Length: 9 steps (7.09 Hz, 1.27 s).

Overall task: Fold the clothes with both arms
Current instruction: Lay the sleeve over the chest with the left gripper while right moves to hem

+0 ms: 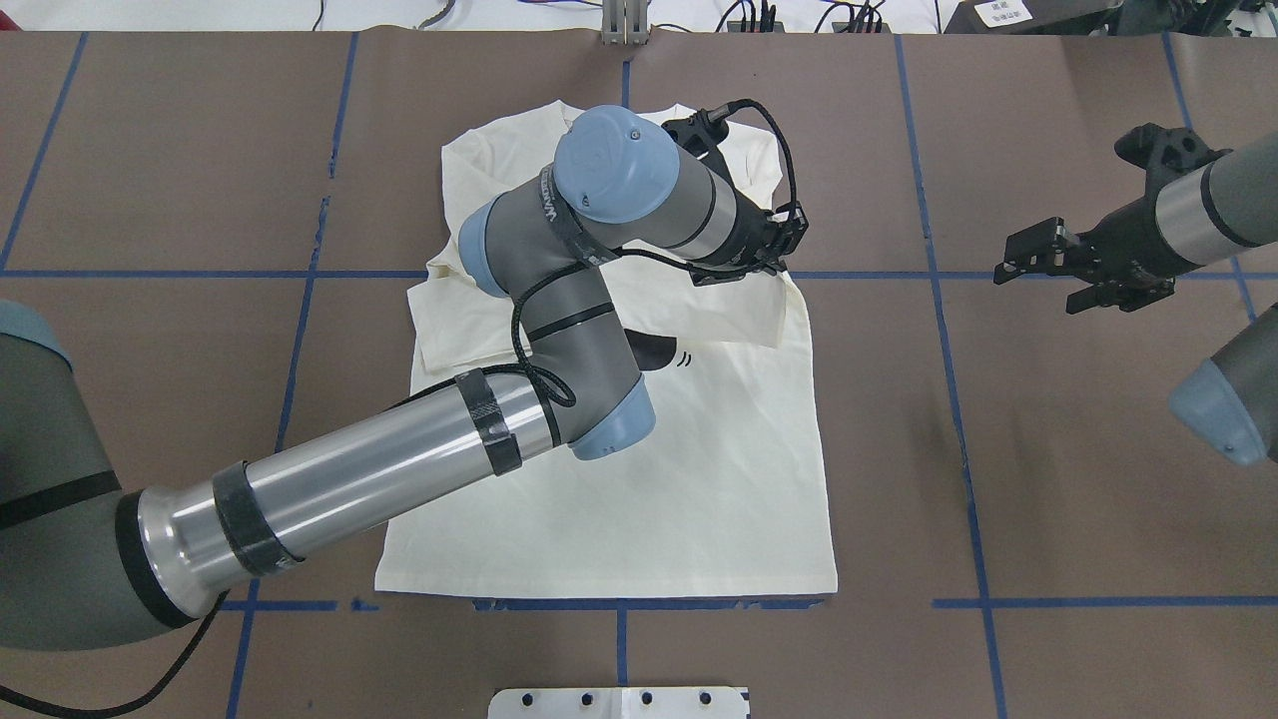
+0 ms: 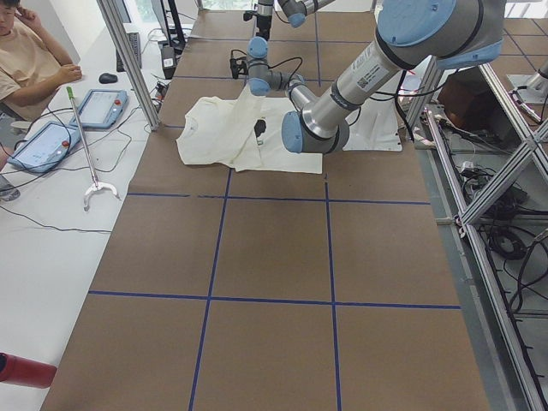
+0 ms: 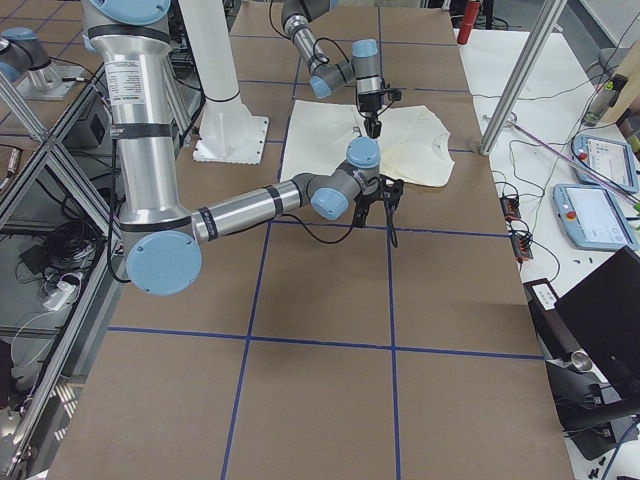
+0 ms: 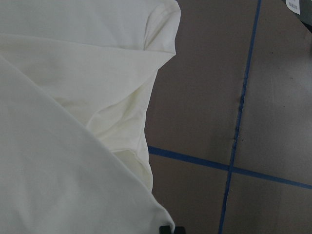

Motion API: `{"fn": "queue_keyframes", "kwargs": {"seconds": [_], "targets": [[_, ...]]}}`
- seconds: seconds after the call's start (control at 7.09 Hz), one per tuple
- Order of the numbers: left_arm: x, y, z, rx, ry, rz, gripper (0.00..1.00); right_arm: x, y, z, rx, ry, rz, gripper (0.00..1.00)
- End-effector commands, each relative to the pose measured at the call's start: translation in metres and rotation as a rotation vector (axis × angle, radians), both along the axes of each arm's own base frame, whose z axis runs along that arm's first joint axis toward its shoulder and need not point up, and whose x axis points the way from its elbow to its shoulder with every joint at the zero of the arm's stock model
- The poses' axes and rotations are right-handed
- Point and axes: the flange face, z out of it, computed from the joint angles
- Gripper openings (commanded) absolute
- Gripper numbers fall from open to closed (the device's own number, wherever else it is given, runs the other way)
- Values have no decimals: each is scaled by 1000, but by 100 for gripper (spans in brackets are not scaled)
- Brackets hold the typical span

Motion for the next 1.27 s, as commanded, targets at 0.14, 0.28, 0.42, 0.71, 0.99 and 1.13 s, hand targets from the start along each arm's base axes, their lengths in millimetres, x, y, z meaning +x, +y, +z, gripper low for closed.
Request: {"fn": "queue_keyframes", "kwargs": {"seconds": [0.14, 0.28, 0.42, 0.71, 0.99, 1.13], "targets": [[-2, 15, -17, -21, 68, -8, 71, -14, -1, -15, 26, 2, 12, 100], [-27, 32, 8, -24, 77, 6, 71, -42, 6, -29, 49, 7, 5, 100], [-61, 48, 32, -33, 59, 39, 71, -76, 29, -44, 41, 15, 38, 100], [-152, 58, 119, 94, -2, 38, 71, -149, 108, -87, -1, -28, 54, 99], [-180, 56, 142, 136, -32, 21, 72, -205, 186, -106, -94, -59, 100, 98], [-179, 55, 150, 126, -44, 14, 73, -230, 222, -105, -142, -59, 128, 94]]}}
